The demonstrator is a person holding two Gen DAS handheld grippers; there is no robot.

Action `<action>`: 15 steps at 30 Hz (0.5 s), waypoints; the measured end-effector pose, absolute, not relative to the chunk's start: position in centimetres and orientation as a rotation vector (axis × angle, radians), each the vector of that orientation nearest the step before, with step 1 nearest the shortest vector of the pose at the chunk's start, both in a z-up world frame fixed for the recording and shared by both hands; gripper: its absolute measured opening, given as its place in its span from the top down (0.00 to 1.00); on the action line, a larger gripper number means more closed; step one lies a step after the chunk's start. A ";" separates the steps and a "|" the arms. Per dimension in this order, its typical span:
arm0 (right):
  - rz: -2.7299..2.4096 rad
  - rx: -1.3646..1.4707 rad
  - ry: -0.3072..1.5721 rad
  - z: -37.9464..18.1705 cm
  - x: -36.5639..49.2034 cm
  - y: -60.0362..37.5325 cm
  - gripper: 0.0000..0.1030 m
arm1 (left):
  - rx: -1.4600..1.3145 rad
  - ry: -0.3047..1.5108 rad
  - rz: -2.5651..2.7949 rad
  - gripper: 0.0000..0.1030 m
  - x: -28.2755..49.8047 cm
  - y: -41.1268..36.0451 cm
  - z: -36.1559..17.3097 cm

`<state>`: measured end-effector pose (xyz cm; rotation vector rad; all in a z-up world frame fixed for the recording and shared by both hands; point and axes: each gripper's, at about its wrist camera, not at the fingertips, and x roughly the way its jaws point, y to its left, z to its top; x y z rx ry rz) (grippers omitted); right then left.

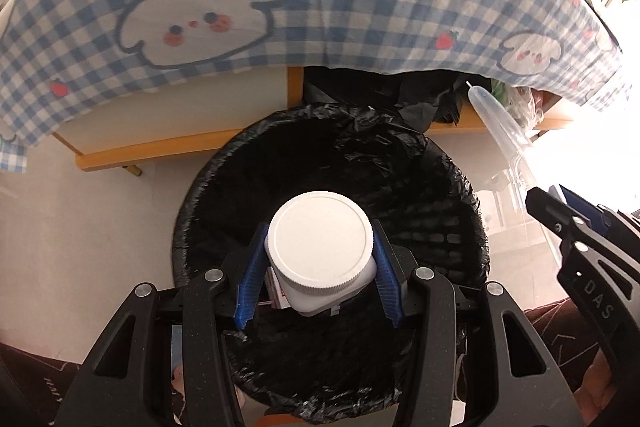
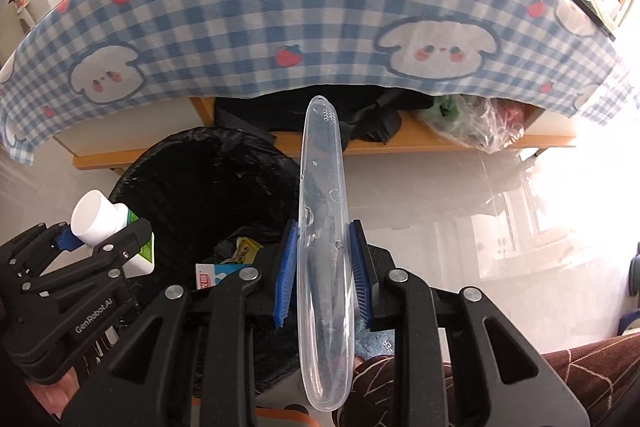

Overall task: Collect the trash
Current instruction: 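Open the left tool to drop the pill bottle into the bin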

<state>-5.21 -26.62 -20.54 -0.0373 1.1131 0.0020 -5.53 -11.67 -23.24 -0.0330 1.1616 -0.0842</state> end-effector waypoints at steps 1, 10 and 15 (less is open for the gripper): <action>-0.001 -0.035 1.114 -20.5 -5.2 -26.8 0.76 | -0.031 1.164 -0.087 0.54 -5.4 -12.0 -23.5; -0.042 -0.027 1.110 -20.7 -5.1 -28.0 0.76 | -0.014 1.187 -0.123 0.54 -4.6 -14.2 -25.0; -0.037 -0.031 1.113 -20.8 -4.8 -27.9 0.76 | -0.012 1.147 -0.133 0.52 -4.6 -14.2 -24.3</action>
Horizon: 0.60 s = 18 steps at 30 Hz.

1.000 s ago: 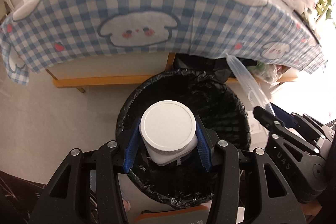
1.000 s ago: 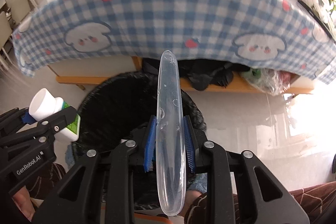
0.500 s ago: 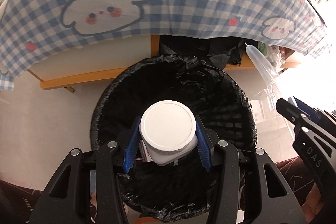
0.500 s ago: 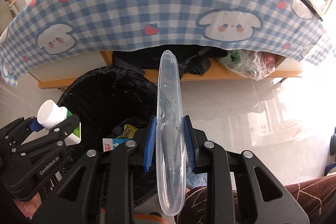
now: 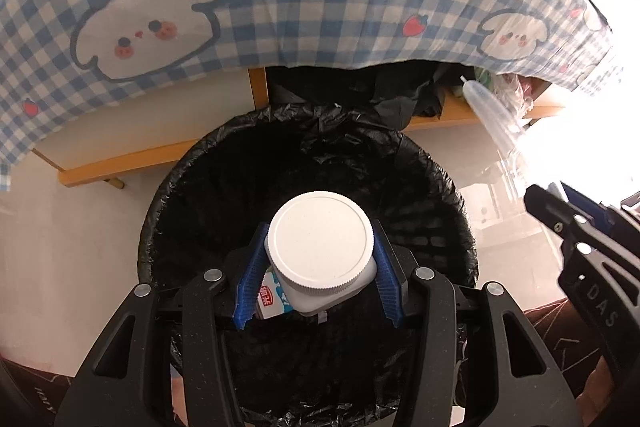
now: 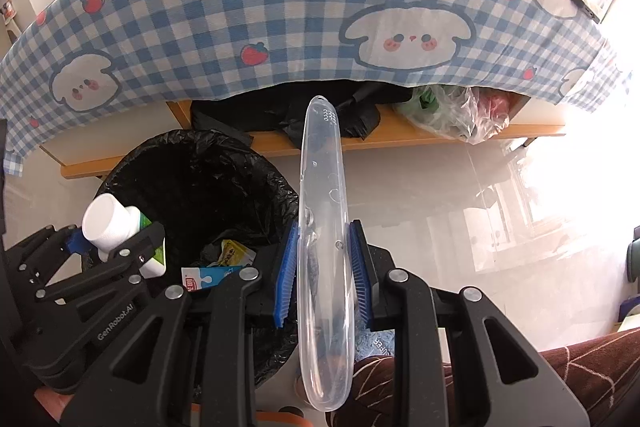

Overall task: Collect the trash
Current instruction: 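Open the left tool to drop the pill bottle into the bin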

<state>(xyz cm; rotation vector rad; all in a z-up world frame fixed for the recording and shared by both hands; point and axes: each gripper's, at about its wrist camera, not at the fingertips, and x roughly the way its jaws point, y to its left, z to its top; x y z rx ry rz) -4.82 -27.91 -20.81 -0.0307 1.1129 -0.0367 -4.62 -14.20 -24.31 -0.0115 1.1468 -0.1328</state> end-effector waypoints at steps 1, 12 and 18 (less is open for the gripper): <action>-0.036 -0.033 1.114 -20.7 -4.9 -27.7 0.76 | -0.014 1.143 -0.126 0.50 -4.6 -14.1 -24.3; 0.000 -0.037 1.141 -21.7 -4.8 -26.1 0.76 | -0.010 1.117 -0.065 0.18 -5.4 -11.3 -23.8; 0.023 -0.045 1.156 -22.3 -4.6 -25.0 0.76 | -0.041 1.100 0.002 0.06 -5.7 -9.1 -23.5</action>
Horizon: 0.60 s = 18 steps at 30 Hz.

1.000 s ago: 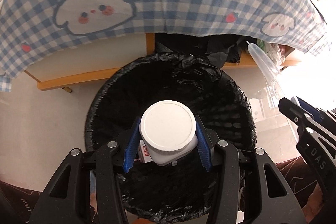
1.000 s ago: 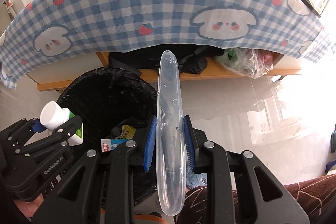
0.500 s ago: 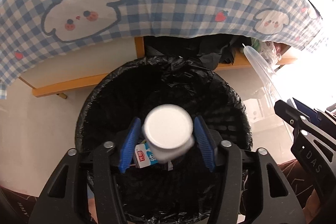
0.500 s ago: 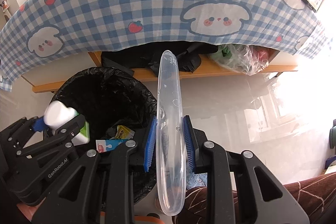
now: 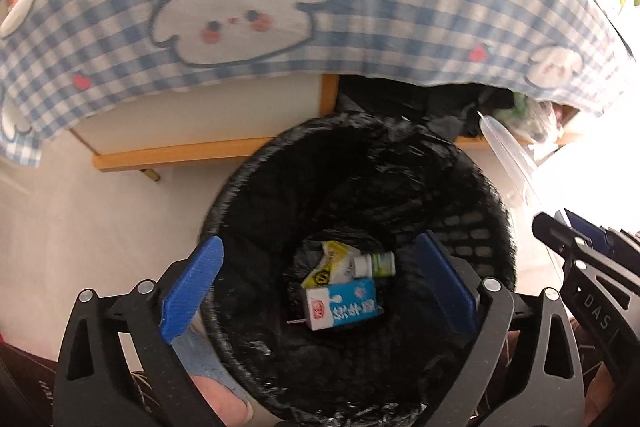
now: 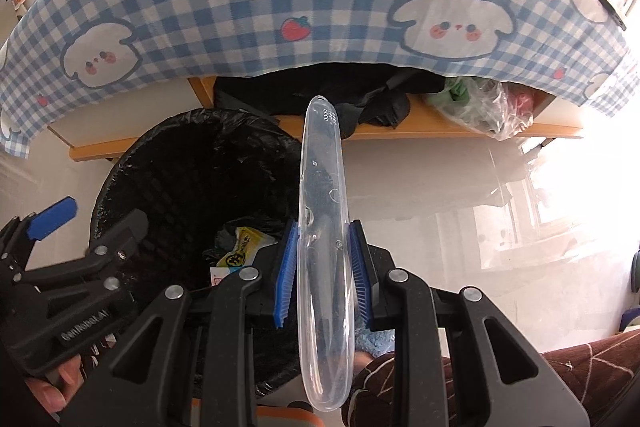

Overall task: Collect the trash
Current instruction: 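Open the left tool to drop the pill bottle into the bin, then open the right tool to drop the clear plastic tube into the bin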

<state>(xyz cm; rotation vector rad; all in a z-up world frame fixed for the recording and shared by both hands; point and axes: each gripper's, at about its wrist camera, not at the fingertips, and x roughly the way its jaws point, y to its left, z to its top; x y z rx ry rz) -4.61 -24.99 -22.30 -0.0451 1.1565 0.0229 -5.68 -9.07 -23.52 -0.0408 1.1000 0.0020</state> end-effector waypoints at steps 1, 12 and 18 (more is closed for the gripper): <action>0.028 -0.053 1.159 -22.4 -4.6 -24.7 0.76 | -0.048 1.100 0.006 0.06 -5.7 -8.7 -23.5; 0.087 -0.077 1.195 -24.0 -4.1 -21.5 0.76 | -0.072 1.104 0.061 0.06 -6.1 -5.2 -23.3; 0.109 -0.085 1.214 -25.1 -3.8 -19.8 0.76 | -0.086 1.111 0.105 0.06 -6.5 -3.2 -23.4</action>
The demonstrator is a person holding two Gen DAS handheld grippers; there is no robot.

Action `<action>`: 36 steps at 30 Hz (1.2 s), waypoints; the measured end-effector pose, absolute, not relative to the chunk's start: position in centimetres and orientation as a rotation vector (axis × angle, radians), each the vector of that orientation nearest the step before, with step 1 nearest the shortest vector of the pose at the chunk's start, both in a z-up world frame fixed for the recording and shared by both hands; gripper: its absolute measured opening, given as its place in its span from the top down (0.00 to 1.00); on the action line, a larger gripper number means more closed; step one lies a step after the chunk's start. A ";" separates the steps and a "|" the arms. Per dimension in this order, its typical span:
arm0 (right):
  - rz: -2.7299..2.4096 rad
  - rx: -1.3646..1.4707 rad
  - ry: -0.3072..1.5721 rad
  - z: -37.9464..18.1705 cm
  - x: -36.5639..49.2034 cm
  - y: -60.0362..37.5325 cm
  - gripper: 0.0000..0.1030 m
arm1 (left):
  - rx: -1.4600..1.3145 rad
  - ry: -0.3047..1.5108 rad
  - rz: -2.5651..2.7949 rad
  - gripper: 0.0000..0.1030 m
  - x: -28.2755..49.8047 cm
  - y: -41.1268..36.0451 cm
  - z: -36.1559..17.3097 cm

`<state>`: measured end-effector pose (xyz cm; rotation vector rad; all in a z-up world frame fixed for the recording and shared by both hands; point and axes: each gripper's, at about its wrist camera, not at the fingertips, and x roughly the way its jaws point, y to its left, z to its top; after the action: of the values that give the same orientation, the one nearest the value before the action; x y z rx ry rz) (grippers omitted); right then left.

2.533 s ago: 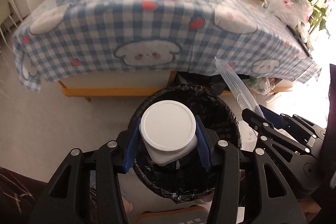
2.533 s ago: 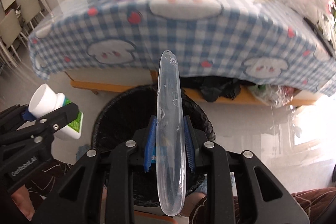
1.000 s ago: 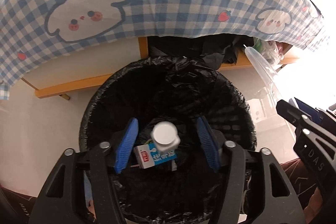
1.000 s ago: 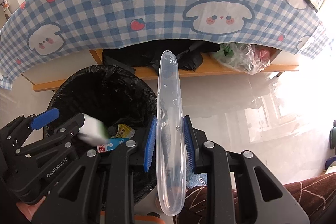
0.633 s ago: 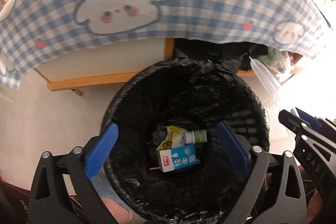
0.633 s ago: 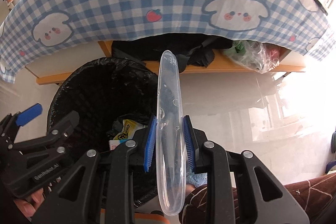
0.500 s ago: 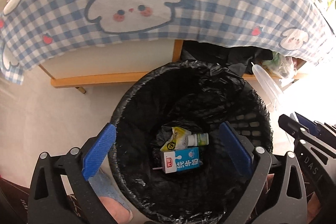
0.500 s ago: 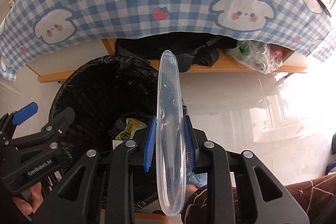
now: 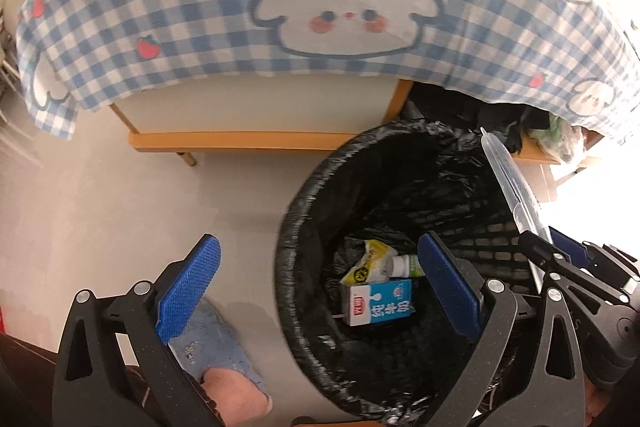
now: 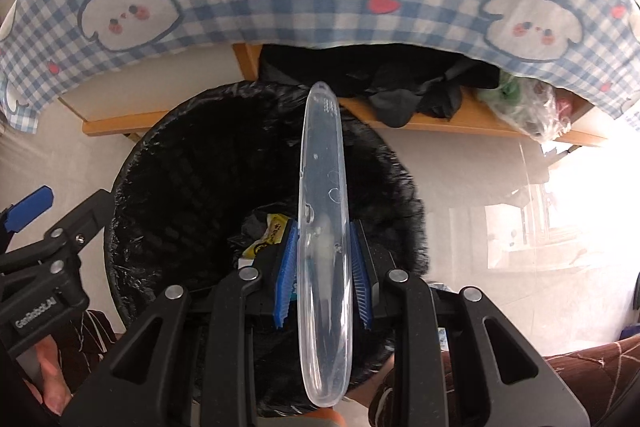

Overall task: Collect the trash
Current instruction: 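Open the right tool to drop the clear plastic tube into the bin, then raise both open tools from the bin back over the table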

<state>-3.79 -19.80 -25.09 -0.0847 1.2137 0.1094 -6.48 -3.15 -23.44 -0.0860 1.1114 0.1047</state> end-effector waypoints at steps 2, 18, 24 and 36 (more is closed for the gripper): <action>0.128 -0.097 1.218 -25.2 -3.9 -18.9 0.76 | -0.096 1.109 0.114 0.06 -6.7 -2.4 -23.3; 0.173 -0.103 1.206 -25.6 -4.6 -17.0 0.59 | -0.125 1.090 0.140 0.06 -7.1 -0.3 -21.6; 0.122 -0.074 1.171 -24.7 -4.0 -18.4 0.30 | -0.125 1.094 0.135 0.06 -7.0 -0.6 -21.8; 0.056 -0.049 1.044 -19.0 -4.0 -21.7 0.08 | -0.125 1.049 0.104 0.06 -6.8 -1.8 -17.6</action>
<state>-4.04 -21.65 -18.97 -0.0488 1.0436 0.0559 -6.79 -1.77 -17.58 -0.1246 1.0491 0.1038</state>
